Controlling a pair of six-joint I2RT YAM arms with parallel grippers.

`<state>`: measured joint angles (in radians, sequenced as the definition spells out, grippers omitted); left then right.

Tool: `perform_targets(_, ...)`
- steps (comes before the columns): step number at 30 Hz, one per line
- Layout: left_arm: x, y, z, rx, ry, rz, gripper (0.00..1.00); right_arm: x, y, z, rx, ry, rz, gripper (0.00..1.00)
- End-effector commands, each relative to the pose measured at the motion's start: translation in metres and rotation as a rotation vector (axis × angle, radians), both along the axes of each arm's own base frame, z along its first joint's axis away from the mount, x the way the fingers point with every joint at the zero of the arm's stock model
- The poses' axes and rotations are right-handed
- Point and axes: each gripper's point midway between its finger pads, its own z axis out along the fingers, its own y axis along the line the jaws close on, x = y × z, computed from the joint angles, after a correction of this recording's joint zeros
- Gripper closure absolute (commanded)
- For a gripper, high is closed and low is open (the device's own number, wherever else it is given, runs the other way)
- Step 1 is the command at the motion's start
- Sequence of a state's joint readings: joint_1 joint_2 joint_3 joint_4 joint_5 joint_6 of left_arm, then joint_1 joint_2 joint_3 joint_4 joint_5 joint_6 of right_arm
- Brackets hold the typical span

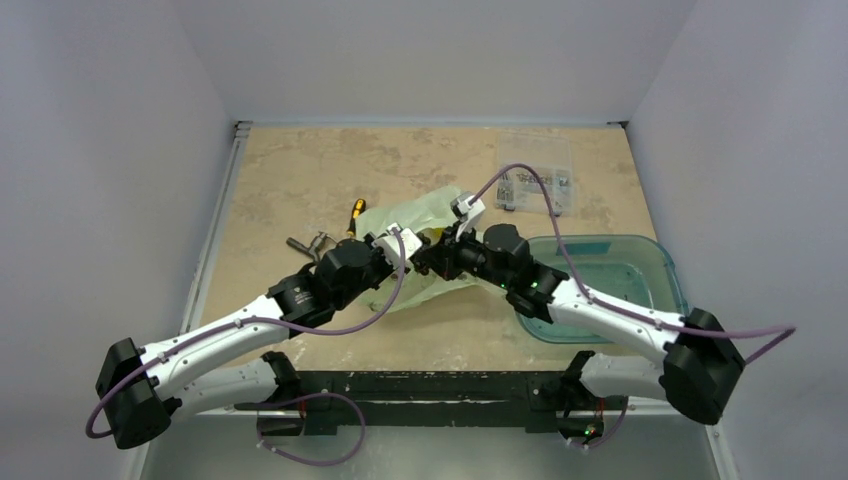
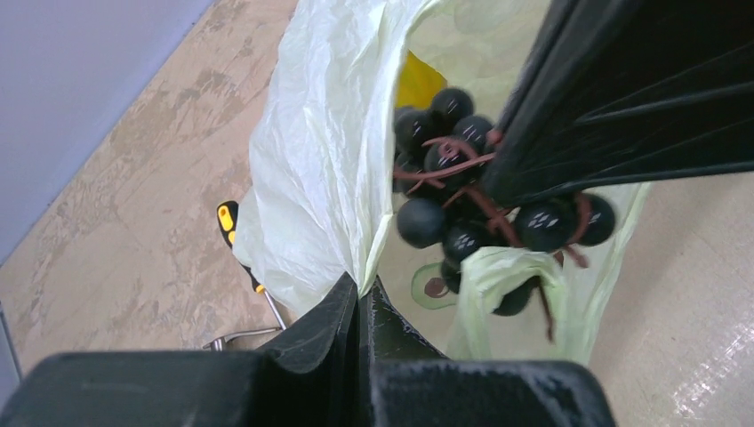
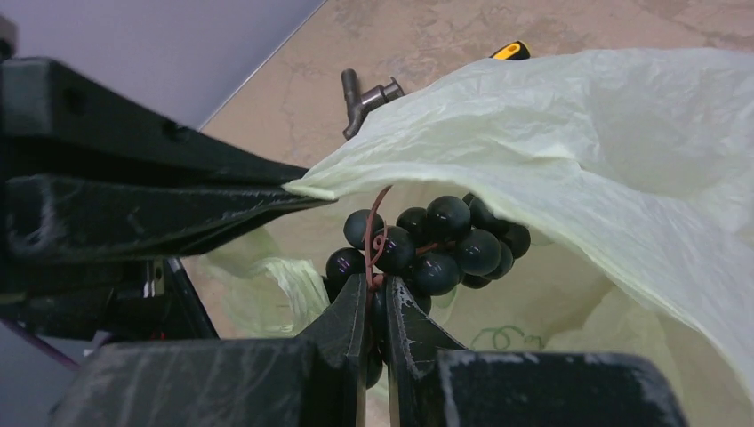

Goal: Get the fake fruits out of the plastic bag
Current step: Take out the fake fruit from the plastic bag, then place the fake fruit in the bin.

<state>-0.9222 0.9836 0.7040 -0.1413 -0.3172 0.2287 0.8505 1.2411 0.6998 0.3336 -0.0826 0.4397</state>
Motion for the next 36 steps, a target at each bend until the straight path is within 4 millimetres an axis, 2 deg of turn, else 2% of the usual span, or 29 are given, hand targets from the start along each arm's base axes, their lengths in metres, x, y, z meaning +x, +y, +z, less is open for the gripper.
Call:
perform_targets(1, 0.003, -0.004, 0.020, -0.048, -0.031, -0.004, 1.00, -0.020, -0.028, 0.019, -0.125, -0.120, 0.059, 1.00)
perform_targets(6, 0.004, -0.004, 0.021, -0.045, -0.028, 0.007, 1.00, -0.040, -0.050, 0.059, -0.143, -0.188, 0.093, 1.00)
perform_targets(10, 0.005, -0.001, 0.021, -0.039, -0.025, 0.018, 1.00, -0.035, -0.080, 0.085, -0.166, -0.208, -0.036, 1.00)
perform_targets(13, 0.004, -0.001, 0.022, -0.050, -0.027, 0.017, 1.00, -0.026, -0.113, 0.110, -0.155, -0.211, -0.216, 1.00)
perform_targets(16, 0.003, -0.003, 0.024, -0.053, -0.024, 0.009, 1.00, -0.019, -0.151, 0.141, -0.050, -0.210, -0.443, 1.00)
perform_targets(18, 0.002, -0.003, 0.024, -0.054, -0.020, 0.008, 1.00, -0.012, -0.182, 0.148, -0.006, -0.202, -0.617, 1.00)
perform_targets(20, 0.002, -0.003, 0.024, -0.058, -0.018, 0.008, 1.00, -0.005, -0.213, 0.140, -0.030, -0.180, -0.802, 1.00)
perform_targets(23, 0.001, -0.004, 0.026, -0.065, -0.020, 0.001, 1.00, -0.001, -0.263, 0.117, -0.138, -0.132, -1.104, 1.00)
perform_targets(26, 0.000, -0.004, 0.027, -0.069, -0.015, -0.003, 1.00, -0.004, -0.293, 0.085, -0.247, -0.029, -1.296, 1.00)
perform_targets(30, -0.001, -0.004, 0.030, -0.078, -0.018, -0.006, 1.00, 0.003, -0.307, 0.044, -0.257, 0.072, -1.350, 1.00)
perform_targets(36, -0.004, -0.005, 0.030, -0.084, -0.009, -0.012, 1.00, 0.014, -0.342, 0.000, -0.154, 0.190, -1.412, 1.00)
